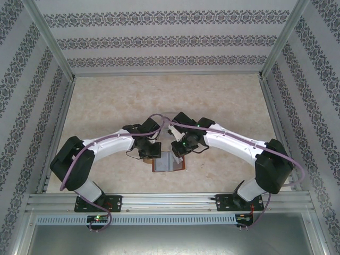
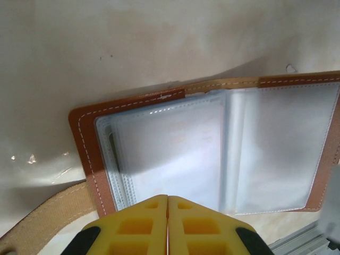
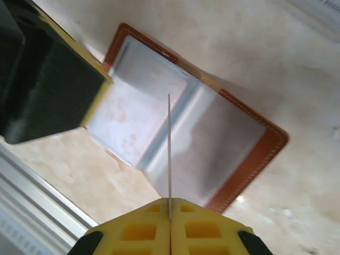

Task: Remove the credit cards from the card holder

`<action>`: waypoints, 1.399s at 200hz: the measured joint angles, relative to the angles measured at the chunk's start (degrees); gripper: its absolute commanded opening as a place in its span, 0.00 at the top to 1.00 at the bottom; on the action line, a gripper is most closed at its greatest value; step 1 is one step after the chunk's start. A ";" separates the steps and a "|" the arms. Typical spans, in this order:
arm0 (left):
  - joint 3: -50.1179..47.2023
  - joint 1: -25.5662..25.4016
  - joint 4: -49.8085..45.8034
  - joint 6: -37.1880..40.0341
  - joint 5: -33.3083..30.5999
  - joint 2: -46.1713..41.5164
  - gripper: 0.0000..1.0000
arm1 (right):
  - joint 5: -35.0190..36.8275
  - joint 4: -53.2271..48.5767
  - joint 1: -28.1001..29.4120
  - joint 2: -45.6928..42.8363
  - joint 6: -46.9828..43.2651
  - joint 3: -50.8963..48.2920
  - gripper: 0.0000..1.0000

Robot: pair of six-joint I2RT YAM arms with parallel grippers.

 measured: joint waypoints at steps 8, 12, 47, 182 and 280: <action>-0.37 0.09 0.00 0.00 -0.02 -0.42 0.92 | 1.18 -1.57 0.00 0.31 -2.54 0.79 0.92; -0.52 0.09 0.02 0.00 0.00 -0.61 0.92 | 1.77 -2.32 0.00 0.50 -4.13 1.18 0.91; -2.58 0.85 0.04 0.13 -0.02 -2.47 0.92 | 5.86 -6.75 0.72 2.01 -15.87 3.43 0.90; -8.46 3.15 0.02 -0.13 0.00 -8.94 0.92 | 10.97 -16.74 1.42 11.28 -47.30 16.76 0.93; -8.70 4.94 -0.96 -1.60 -1.36 -11.96 0.92 | 10.97 -22.47 -3.30 22.93 -55.65 34.29 0.93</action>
